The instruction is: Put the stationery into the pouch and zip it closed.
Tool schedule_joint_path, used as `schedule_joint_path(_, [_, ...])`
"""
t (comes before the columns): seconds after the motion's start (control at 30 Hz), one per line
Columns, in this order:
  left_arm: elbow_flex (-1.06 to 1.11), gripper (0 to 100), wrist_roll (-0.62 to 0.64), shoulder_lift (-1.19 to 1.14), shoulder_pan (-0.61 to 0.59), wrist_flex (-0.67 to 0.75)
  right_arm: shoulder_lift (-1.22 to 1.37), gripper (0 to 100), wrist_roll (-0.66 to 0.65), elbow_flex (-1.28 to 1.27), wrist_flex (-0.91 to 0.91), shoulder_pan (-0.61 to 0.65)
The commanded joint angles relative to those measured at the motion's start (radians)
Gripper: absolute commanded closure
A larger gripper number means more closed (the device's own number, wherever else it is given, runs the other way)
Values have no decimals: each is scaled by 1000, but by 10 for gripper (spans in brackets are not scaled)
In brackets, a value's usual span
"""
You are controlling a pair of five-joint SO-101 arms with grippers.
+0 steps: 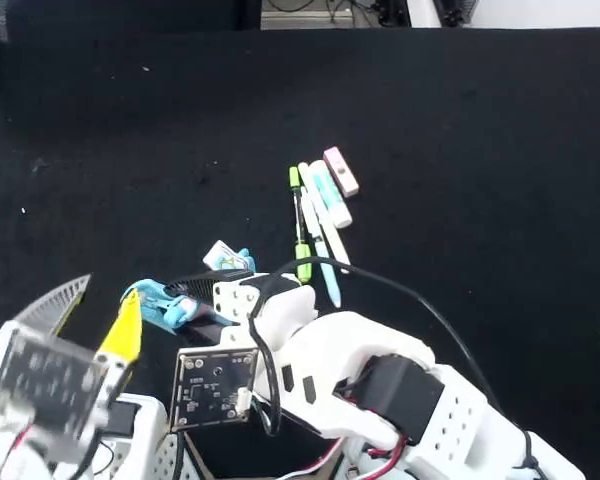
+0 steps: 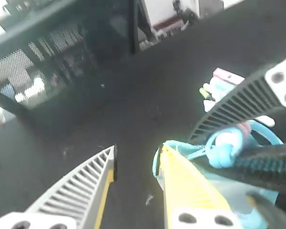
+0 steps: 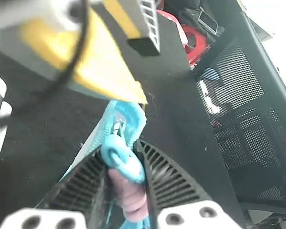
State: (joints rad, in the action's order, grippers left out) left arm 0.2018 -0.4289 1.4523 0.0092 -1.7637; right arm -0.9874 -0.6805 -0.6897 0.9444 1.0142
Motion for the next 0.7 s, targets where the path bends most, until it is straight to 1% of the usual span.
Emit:
schedule_joint_path(0.0, [22,836,2,92,27,-2,15,988,-2,-77,8,-2])
schedule_joint_path(0.1, [64,836,-20,100,30,0,15,988,-2,-77,8,2])
schedule_joint_path(0.23, [81,836,-25,29,33,6,15,988,-2,-77,12,2])
schedule_joint_path(0.47, [30,836,-26,-149,33,3,13,988,-2,-77,12,2])
schedule_joint_path(0.67, [-39,836,-28,-227,33,2,13,988,-2,-77,11,2])
